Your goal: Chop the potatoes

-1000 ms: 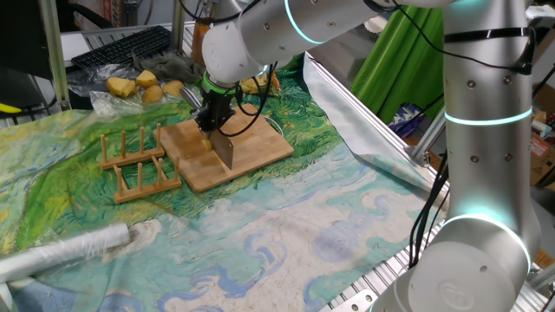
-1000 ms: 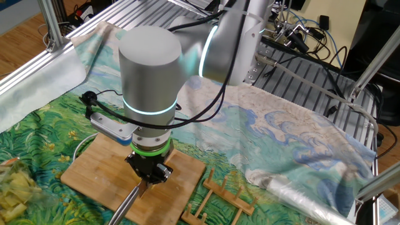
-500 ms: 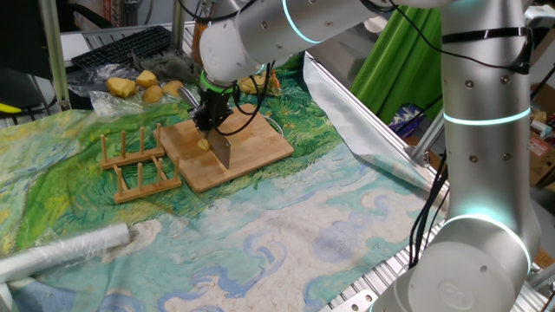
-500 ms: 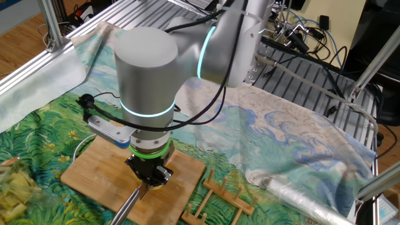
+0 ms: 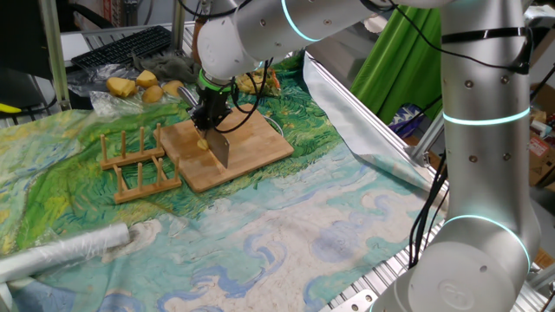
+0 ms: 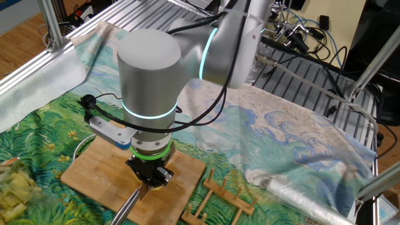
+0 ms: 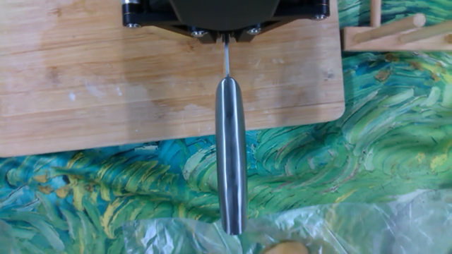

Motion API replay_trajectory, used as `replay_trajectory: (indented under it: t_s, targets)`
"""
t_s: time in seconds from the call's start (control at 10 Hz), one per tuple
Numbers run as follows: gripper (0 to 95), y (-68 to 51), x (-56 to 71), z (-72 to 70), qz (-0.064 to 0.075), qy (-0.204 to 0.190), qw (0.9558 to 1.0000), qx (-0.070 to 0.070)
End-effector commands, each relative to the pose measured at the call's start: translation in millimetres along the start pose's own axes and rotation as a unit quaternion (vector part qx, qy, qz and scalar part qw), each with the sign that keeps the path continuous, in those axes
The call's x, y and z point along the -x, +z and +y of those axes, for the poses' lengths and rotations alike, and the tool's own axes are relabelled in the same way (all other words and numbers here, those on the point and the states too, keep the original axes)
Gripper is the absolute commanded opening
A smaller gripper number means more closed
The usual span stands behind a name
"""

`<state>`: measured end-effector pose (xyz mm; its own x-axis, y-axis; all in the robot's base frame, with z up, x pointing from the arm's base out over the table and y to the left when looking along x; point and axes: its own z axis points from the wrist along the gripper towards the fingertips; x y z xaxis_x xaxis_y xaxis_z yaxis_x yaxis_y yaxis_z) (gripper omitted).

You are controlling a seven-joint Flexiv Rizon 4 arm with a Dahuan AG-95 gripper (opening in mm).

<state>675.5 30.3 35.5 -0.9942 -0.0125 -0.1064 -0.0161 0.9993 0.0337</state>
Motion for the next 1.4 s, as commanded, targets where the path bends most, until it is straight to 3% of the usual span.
replay_trajectory:
  t_s: [0.1,0.6,1.4]
  targets:
    - [0.0,-7.0,-0.8,-1.5,0.002,-0.002,1.0000,0.001]
    - [0.0,-22.5,1.8,-9.6,0.004,-0.018,0.9998,-0.003]
    - [0.0,-23.4,1.2,-12.9,0.003,-0.031,0.9995,-0.006]
